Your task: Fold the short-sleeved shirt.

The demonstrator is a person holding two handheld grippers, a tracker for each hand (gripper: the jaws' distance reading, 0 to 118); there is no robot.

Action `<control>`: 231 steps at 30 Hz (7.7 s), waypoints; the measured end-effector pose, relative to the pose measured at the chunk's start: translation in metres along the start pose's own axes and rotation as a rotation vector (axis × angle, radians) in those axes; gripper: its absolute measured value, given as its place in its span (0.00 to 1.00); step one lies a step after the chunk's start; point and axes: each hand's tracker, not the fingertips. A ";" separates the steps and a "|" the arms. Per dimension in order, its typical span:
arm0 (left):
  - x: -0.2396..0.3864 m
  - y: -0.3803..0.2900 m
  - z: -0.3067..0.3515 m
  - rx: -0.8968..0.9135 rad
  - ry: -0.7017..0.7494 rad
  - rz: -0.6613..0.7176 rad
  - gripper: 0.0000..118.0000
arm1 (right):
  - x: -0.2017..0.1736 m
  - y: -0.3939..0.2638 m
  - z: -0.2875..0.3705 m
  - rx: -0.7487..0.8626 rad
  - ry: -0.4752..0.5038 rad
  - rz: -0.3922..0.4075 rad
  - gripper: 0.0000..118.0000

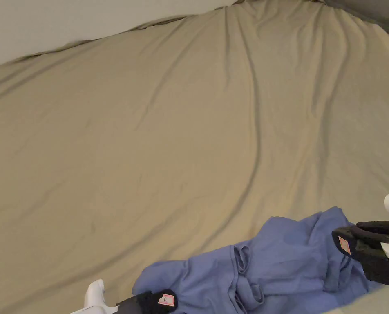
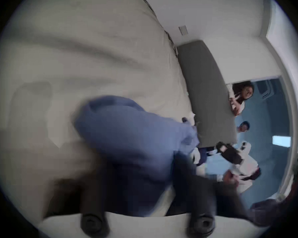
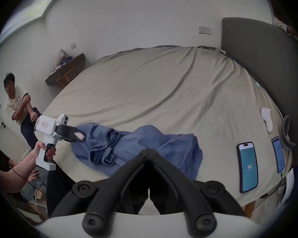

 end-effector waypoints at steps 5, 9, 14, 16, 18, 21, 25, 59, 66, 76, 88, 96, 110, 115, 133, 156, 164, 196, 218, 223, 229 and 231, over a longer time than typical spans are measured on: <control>-0.004 -0.005 0.035 0.027 0.035 0.011 0.12 | 0.000 0.001 0.002 -0.005 0.004 0.008 0.02; 0.003 -0.005 0.089 0.090 0.138 -0.001 0.12 | 0.001 0.002 0.006 0.013 0.007 0.016 0.02; 0.059 -0.012 0.153 0.193 0.533 -0.087 0.12 | 0.009 -0.003 0.010 0.033 0.025 -0.005 0.02; 0.091 -0.018 0.149 0.190 0.694 -0.170 0.12 | 0.014 -0.006 0.010 0.036 0.031 -0.022 0.02; 0.122 -0.024 0.126 0.166 0.700 -0.253 0.12 | 0.019 -0.011 0.010 0.045 0.037 -0.040 0.02; 0.163 -0.025 0.077 0.099 0.720 -0.343 0.12 | 0.026 -0.015 0.013 0.048 0.036 -0.055 0.02; 0.220 -0.030 -0.007 -0.016 0.781 -0.573 0.12 | 0.040 -0.022 0.024 0.061 0.026 -0.077 0.02; 0.259 -0.063 -0.202 -0.207 0.511 -0.626 0.00 | 0.075 -0.040 0.034 0.013 -0.086 -0.144 0.02; 0.294 -0.057 -0.125 -0.099 0.367 -0.667 0.00 | 0.057 -0.024 0.038 0.029 -0.083 -0.110 0.02; 0.236 -0.063 0.081 0.223 0.671 -0.515 0.00 | -0.050 -0.003 -0.047 -0.076 0.080 0.102 0.02; 0.149 -0.041 0.055 0.097 0.215 -0.141 0.14 | -0.030 -0.016 -0.138 -0.300 0.061 0.083 0.02; 0.067 -0.008 -0.020 -0.086 0.037 -0.006 0.86 | 0.008 -0.005 -0.150 -0.348 0.250 -0.016 0.02; 0.077 -0.005 -0.068 -0.145 -0.107 -0.101 0.32 | 0.014 -0.005 -0.148 -0.340 0.296 -0.080 0.02; 0.067 0.012 -0.043 -0.189 -0.103 -0.091 0.31 | -0.003 0.006 -0.130 -0.261 0.334 -0.130 0.02; -0.079 0.116 0.337 -0.065 0.658 -0.004 0.31 | -0.142 0.062 -0.108 -0.119 0.428 -0.001 0.02; 0.168 -0.003 0.376 0.980 0.896 -0.539 0.48 | -0.082 0.123 0.041 0.316 0.054 0.166 0.02; 0.317 -0.008 0.235 1.129 0.767 -0.732 0.00 | -0.042 0.137 0.139 0.687 -0.185 0.151 0.02; 0.364 -0.004 0.187 1.124 0.797 -0.756 1.00 | -0.009 0.160 0.134 0.751 -0.201 0.084 1.00; 0.353 0.002 0.192 1.176 0.807 -0.692 1.00 | -0.016 0.162 0.122 0.735 -0.226 0.098 1.00; 0.351 0.005 0.186 1.156 0.809 -0.700 1.00 | -0.017 0.161 0.121 0.737 -0.237 0.114 1.00; 0.349 0.005 0.183 1.139 0.815 -0.726 1.00 | -0.017 0.162 0.119 0.738 -0.233 0.107 1.00; 0.349 0.005 0.183 1.137 0.813 -0.728 1.00 | -0.016 0.162 0.120 0.737 -0.232 0.106 1.00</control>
